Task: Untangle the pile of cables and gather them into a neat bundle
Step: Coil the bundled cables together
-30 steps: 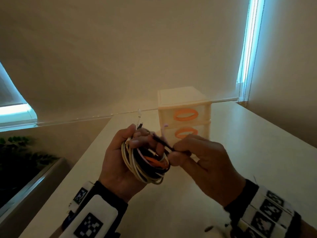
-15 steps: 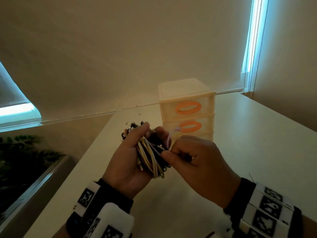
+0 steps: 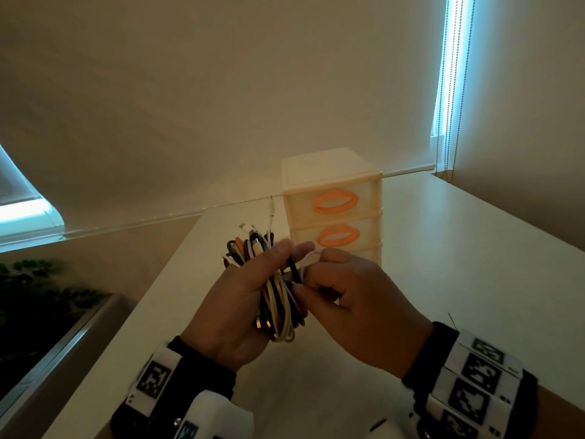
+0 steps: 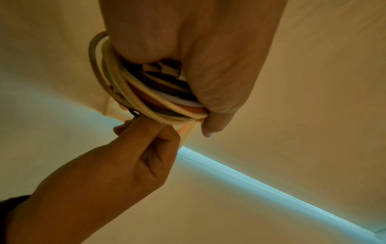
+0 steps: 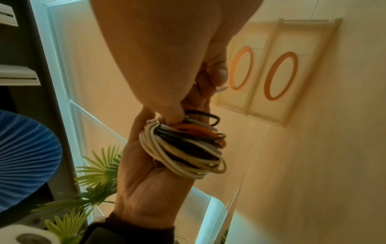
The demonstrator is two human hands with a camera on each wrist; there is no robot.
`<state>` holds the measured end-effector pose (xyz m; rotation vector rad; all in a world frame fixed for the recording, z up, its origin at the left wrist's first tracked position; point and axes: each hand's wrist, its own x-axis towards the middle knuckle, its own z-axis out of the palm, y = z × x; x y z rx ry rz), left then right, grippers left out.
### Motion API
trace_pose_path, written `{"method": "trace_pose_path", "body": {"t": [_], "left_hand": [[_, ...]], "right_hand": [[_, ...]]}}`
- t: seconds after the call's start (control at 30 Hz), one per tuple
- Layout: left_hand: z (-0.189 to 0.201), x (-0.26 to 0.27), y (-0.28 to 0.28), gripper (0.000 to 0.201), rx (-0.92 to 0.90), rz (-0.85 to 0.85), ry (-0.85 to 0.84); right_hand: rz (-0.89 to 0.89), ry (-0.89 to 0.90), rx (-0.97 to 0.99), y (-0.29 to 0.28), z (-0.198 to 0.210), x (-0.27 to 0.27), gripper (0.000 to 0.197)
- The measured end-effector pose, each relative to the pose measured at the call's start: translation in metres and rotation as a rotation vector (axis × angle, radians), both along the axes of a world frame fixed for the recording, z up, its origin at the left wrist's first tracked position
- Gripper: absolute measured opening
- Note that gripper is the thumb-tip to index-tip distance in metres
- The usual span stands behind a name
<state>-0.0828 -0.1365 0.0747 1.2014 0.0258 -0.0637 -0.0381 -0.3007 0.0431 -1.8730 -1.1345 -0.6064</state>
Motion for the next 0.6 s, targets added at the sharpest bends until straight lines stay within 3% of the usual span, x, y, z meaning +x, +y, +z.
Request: {"method": "trace_pose_path", "body": {"t": [0.17, 0.3, 0.37, 0.43, 0.5, 0.6], "left_hand": [[0.0, -0.001, -0.007, 0.039, -0.064, 0.002, 0.011], [0.001, 0.004, 0.004, 0.034, -0.255, 0.045, 0.063], [0.002, 0.007, 0.014, 0.028, -0.319, -0.001, 0.063], [0.002, 0.008, 0.021, 0.022, -0.36, -0.137, 0.04], [-0.001, 0.007, 0.02, 0.019, -0.366, -0.223, 0.043], [-0.01, 0.004, 0.007, 0.021, -0.397, -0.297, 0.06]], "right_hand": [[0.002, -0.108, -0.16, -0.005, 0.012, 0.0, 0.017], [0.006, -0.147, -0.322, -0.015, 0.014, -0.001, 0.029], [0.038, -0.128, -0.225, -0.019, 0.013, -0.003, 0.025], [0.056, -0.071, -0.003, -0.02, 0.013, 0.001, 0.02], [0.099, 0.003, 0.149, -0.019, 0.014, 0.003, 0.029], [0.125, -0.03, 0.196, -0.017, 0.014, 0.001, 0.042]]}}
